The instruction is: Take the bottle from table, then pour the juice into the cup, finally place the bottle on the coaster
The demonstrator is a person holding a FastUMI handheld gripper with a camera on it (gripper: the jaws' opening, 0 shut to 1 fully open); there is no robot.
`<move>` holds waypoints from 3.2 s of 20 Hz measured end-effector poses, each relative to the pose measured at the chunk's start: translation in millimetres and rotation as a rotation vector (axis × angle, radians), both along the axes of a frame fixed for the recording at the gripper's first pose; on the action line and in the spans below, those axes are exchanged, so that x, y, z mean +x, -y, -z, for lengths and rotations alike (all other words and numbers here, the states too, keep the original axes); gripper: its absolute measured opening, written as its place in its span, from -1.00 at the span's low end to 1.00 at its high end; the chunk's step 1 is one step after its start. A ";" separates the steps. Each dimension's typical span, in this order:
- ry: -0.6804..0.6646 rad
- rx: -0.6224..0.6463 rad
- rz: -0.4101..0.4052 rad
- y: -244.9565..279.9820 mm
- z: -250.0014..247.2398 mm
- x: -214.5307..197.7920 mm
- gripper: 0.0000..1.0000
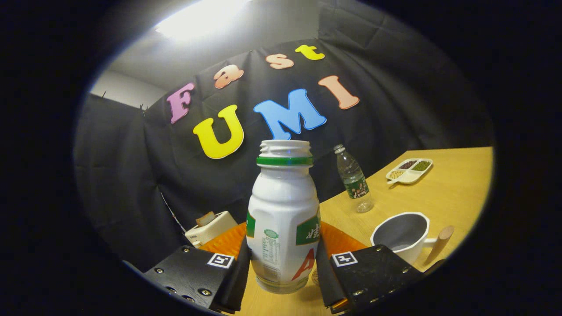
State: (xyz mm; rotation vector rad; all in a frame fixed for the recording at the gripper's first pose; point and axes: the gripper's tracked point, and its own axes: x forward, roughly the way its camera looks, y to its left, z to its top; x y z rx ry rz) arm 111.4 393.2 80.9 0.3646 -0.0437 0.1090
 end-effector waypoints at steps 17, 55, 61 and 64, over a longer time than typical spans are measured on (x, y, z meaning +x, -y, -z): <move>-0.041 -0.428 0.079 5.0 31.2 36.7 0.33; -0.017 -0.310 0.038 14.8 15.7 -4.1 0.90; -0.021 -0.355 0.019 47.3 10.4 -58.7 0.90; -0.013 -0.374 -0.010 62.5 4.5 -75.2 0.90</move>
